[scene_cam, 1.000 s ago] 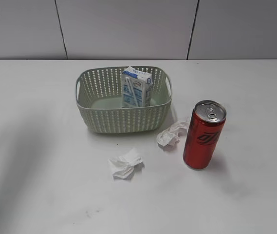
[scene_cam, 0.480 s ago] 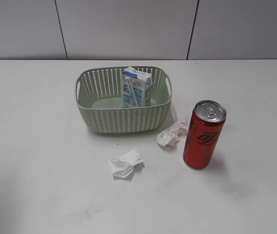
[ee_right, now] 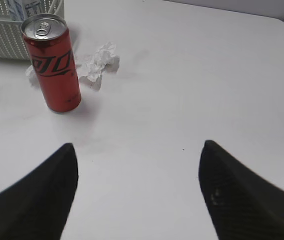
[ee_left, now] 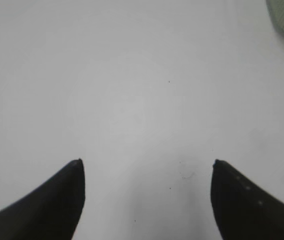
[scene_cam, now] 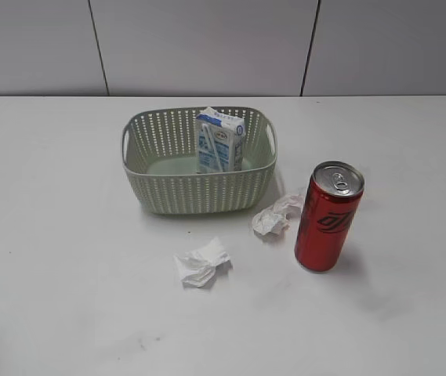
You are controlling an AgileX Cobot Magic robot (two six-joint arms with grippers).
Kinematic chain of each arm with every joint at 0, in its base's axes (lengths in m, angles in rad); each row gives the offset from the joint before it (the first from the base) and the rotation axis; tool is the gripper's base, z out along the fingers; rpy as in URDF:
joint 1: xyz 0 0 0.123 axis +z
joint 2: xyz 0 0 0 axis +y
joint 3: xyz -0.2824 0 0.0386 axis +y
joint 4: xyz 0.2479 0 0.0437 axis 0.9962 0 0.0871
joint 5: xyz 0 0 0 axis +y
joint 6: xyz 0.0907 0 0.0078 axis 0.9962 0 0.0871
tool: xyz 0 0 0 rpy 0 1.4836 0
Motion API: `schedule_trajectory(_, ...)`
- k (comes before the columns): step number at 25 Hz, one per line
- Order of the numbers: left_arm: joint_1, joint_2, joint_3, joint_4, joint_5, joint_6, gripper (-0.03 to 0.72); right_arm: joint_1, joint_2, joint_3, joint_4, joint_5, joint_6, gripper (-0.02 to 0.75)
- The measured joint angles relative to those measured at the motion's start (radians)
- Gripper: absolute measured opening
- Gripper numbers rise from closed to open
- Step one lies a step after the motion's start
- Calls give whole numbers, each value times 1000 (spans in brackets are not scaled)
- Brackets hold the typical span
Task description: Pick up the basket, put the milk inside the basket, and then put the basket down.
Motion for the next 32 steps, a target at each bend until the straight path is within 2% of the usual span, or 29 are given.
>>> schedule_trajectory(12,0,-394,160,0,-52,3,585,0,0,0,0,0,0,591)
schedule_trajectory(20,0,-607,166,3,-92,3,554,0,0,0,0,0,0,591)
schedule_trajectory(32,0,-721,191,-1,-11,3,550,0,0,0,1,-1,0,591)
